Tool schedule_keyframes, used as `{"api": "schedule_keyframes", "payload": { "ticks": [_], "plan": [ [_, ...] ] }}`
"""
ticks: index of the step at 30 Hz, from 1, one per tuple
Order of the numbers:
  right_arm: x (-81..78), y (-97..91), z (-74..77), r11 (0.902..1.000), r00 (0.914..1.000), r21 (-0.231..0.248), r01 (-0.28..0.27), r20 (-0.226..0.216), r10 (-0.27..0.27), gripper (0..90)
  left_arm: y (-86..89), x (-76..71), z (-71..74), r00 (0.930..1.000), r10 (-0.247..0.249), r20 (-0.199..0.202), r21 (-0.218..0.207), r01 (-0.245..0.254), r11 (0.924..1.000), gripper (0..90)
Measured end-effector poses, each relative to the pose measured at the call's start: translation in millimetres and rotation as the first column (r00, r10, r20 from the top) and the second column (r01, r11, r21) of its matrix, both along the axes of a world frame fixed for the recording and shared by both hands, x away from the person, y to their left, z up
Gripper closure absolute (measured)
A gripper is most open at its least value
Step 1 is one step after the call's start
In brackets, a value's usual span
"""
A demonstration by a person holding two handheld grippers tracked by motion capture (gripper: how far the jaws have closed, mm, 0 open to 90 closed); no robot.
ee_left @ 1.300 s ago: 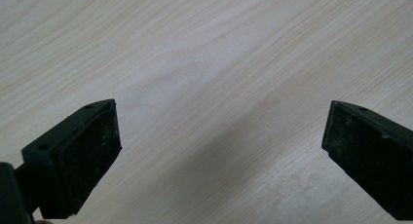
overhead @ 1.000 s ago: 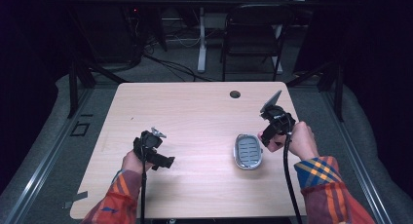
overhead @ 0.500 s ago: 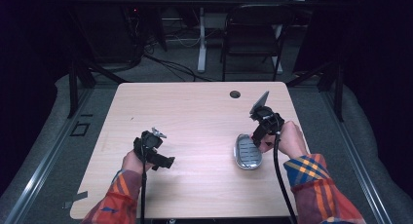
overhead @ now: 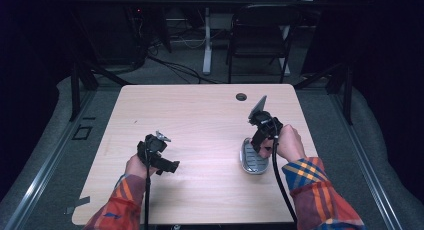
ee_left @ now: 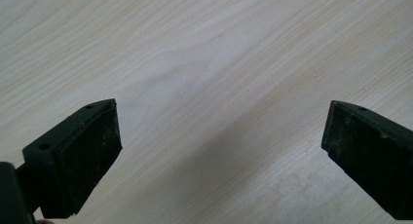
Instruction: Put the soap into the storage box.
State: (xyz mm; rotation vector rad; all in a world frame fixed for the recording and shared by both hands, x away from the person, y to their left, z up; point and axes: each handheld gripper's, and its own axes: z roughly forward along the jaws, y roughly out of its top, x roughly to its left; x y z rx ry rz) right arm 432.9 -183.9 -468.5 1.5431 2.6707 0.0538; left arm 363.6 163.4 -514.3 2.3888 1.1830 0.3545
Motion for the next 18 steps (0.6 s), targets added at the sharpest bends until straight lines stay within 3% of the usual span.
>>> {"api": "schedule_keyframes", "payload": {
  "ticks": [18],
  "plan": [
    [3.4, 22.9, -18.2, 0.9995, 0.9996, -0.032, 0.009, -0.026, -0.01, 37.1, -0.4, 0.0, -0.2, 1.0, -0.004, -0.001, 0.001, 0.004, 1.0, 0.7]
  ]
}}
